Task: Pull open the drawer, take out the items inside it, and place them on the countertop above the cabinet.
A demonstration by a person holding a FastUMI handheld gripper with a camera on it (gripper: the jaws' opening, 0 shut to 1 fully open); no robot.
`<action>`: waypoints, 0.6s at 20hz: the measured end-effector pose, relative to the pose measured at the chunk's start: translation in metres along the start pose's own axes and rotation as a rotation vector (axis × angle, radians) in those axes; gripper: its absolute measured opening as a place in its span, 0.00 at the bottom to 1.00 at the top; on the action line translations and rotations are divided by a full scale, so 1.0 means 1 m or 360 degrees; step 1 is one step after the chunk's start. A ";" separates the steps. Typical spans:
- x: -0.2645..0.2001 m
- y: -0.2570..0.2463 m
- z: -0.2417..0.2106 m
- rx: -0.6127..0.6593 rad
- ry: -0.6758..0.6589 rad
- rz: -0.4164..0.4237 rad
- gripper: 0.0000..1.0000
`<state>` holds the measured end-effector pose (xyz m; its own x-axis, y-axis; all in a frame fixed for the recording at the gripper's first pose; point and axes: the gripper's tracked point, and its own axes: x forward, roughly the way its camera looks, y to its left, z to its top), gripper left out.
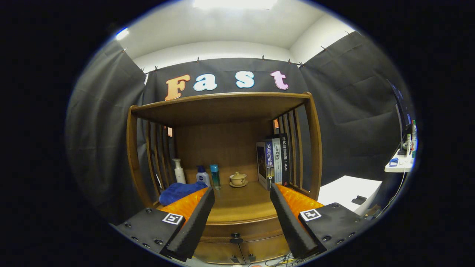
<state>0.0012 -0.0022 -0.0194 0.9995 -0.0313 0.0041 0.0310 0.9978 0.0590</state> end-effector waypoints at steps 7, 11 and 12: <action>0.022 0.006 -0.069 -0.0035 0.0094 0.0002 0.99; 0.034 0.007 -0.109 -0.0067 0.0142 0.0009 0.99; 0.037 0.009 -0.118 -0.0065 0.0153 0.0020 0.99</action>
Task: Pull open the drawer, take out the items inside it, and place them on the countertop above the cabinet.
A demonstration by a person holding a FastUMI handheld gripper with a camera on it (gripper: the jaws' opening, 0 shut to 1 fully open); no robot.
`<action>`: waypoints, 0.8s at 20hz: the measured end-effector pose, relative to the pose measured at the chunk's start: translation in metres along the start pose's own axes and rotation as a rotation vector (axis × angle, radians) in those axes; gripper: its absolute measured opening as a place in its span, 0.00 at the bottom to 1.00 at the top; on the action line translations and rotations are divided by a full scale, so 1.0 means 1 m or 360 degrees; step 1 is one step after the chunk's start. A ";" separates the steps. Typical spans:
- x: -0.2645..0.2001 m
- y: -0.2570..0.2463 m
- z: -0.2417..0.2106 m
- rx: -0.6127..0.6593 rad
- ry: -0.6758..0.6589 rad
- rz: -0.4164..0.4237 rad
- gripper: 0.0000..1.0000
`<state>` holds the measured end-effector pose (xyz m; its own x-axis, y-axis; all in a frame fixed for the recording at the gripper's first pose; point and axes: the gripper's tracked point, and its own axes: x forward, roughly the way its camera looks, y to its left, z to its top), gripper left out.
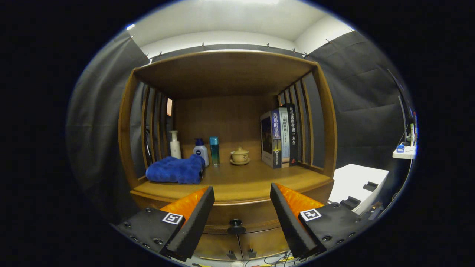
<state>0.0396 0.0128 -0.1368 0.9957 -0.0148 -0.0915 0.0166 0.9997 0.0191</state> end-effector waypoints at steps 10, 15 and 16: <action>0.036 -0.001 -0.067 0.0004 0.0111 0.0030 0.99; 0.047 -0.002 -0.103 -0.0010 0.0207 0.0048 0.93; 0.047 -0.002 -0.108 -0.0009 0.0223 0.0051 0.90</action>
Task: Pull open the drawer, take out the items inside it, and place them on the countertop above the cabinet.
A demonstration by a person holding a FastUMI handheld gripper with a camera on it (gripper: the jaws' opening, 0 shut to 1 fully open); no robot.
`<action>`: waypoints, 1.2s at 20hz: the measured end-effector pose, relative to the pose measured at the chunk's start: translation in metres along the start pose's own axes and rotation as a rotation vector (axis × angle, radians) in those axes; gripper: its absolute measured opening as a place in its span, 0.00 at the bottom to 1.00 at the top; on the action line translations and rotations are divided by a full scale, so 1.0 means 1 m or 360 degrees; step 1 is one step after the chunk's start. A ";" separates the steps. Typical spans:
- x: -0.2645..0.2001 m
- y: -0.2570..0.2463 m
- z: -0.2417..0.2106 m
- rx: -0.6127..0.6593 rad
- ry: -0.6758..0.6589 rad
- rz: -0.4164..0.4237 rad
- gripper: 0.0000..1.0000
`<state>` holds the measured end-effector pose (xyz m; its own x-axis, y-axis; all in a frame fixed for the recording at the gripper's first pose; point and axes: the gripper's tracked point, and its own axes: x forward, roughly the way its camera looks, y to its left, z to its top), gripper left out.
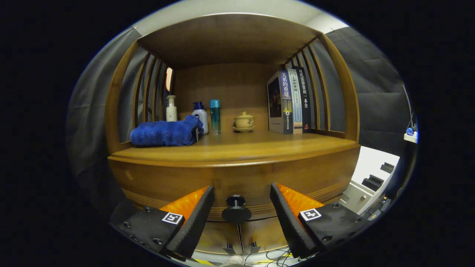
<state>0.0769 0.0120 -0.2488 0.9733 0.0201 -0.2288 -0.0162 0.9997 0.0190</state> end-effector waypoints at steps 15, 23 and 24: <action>0.006 0.005 -0.025 0.0021 0.0064 0.0075 0.51; 0.006 0.002 -0.025 -0.0006 0.0035 0.0068 0.32; 0.004 0.003 -0.027 0.0005 0.0042 0.0071 0.32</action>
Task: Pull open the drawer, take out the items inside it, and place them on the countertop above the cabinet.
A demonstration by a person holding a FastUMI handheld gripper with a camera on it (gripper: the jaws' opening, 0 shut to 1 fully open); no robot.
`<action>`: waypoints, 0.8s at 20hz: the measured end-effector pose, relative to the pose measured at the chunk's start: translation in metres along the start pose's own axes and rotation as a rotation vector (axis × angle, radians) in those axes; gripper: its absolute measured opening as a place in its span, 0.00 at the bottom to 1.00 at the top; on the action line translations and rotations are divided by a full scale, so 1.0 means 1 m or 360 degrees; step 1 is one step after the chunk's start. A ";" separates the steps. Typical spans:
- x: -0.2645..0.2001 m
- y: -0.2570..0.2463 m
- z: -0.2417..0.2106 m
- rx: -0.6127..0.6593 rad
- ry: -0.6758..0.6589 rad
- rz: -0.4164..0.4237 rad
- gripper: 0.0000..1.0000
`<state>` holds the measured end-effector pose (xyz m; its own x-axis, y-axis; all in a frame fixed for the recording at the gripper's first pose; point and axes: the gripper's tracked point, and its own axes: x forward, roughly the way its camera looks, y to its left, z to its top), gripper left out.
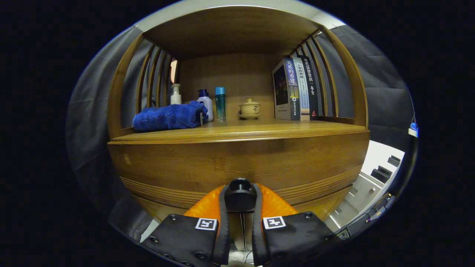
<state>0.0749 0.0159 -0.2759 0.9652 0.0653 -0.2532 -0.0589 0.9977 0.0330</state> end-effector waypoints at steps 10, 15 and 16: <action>-0.037 -0.001 -0.007 0.0005 0.0003 -0.0004 0.32; -0.063 0.000 -0.011 0.0005 -0.0006 -0.0009 0.32; -0.068 0.000 -0.012 0.0009 -0.0010 -0.0011 0.32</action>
<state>0.0057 0.0117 -0.2705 0.9672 0.0585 -0.2471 -0.0510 0.9980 0.0367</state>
